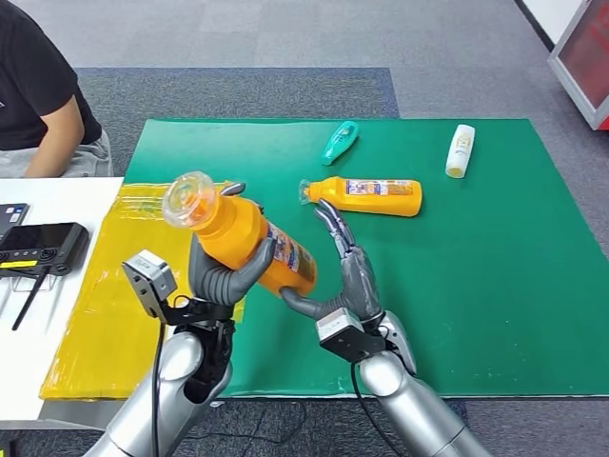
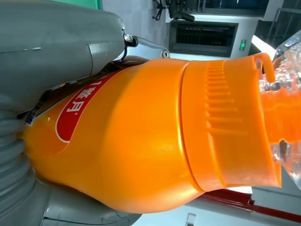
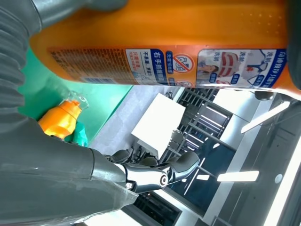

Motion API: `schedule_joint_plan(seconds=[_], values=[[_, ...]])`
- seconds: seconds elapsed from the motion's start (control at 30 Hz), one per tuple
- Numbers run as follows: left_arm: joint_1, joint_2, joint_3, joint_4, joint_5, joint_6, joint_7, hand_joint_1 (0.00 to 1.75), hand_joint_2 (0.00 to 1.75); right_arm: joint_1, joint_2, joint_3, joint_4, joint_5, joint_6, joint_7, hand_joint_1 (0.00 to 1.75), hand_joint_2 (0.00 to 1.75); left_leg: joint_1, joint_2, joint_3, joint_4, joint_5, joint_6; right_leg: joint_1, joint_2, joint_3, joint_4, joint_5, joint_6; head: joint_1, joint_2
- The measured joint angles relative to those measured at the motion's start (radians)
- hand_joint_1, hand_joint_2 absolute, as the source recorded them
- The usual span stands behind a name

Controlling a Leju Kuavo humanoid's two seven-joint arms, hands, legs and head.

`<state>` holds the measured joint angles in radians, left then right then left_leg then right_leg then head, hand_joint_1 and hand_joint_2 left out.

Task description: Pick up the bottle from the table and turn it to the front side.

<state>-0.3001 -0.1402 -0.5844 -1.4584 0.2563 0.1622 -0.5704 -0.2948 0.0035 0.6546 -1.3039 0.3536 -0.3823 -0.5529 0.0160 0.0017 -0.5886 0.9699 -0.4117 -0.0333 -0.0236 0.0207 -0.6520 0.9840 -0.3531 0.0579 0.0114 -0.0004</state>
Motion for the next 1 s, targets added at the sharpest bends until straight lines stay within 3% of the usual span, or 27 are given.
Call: schedule_joint_plan(seconds=[0.37, 1.0], values=[[0.013, 0.014, 0.000, 0.000, -0.058, 0.047, -0.008, 1.75, 1.75, -0.001, 0.000, 0.000, 0.000, -0.005, 0.004, 0.006, 0.00, 1.75, 0.000, 0.000, 0.000, 0.000, 0.000, 0.000, 0.000, 0.000, 0.000, 0.000, 0.000, 0.000, 0.000, 0.000], [0.045, 0.071, -0.004, -0.003, -0.303, 0.259, 0.060, 1.75, 1.75, 0.044, 0.000, -0.029, 0.000, -0.002, -0.015, 0.009, 0.00, 1.75, 0.000, 0.000, 0.000, 0.000, 0.000, 0.000, 0.000, 0.000, -0.001, 0.000, 0.000, 0.000, 0.000, 0.000]])
